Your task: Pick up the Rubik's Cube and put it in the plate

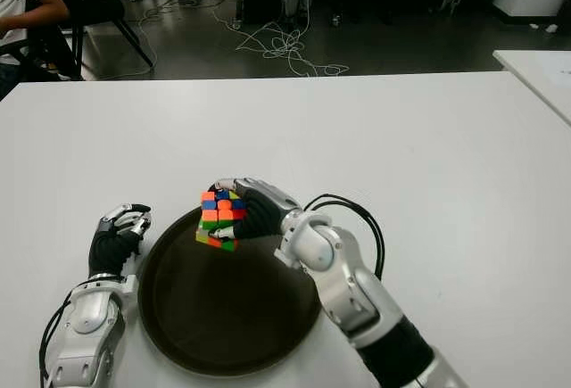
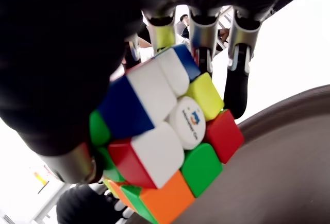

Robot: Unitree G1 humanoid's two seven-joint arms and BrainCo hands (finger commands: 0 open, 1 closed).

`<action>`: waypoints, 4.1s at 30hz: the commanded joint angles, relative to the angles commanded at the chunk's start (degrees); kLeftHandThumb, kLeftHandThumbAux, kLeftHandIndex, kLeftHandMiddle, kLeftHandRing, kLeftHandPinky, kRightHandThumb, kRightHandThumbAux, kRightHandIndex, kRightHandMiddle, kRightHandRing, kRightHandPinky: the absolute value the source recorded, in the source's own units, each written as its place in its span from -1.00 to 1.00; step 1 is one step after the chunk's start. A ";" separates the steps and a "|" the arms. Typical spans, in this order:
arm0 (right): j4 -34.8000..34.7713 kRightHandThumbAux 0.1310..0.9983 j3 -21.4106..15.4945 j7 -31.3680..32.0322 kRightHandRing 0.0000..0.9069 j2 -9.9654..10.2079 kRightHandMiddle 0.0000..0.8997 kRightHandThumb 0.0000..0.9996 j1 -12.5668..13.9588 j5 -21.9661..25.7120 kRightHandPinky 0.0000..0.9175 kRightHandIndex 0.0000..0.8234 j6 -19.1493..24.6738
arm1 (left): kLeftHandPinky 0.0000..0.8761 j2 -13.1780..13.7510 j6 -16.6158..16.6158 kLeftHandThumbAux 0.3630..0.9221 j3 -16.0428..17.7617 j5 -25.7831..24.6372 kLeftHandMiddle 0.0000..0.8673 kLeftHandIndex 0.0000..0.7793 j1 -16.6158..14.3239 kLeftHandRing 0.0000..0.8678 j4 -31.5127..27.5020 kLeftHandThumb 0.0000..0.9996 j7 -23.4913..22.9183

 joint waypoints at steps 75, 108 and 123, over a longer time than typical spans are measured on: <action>2.67 0.39 4.90 4.62 0.32 -3.51 0.29 0.38 0.42 -8.61 0.31 0.03 -6.41 | 0.80 0.64 2.82 0.23 0.03 -0.68 0.83 0.14 -0.25 0.86 -1.06 0.42 -0.94; 1.37 0.81 1.61 14.02 -0.80 -2.70 -0.76 -1.00 -1.37 1.62 -0.79 -0.87 0.11 | 0.84 0.38 3.06 0.23 -0.13 -0.38 0.85 0.14 0.00 0.88 -2.03 0.41 -0.57; 1.05 0.77 2.18 14.18 -0.83 -3.37 -0.79 -1.00 -2.13 1.63 -0.86 -0.86 0.14 | 0.83 0.46 2.99 0.23 -0.40 0.14 0.85 0.14 0.04 0.88 -2.24 0.41 -0.31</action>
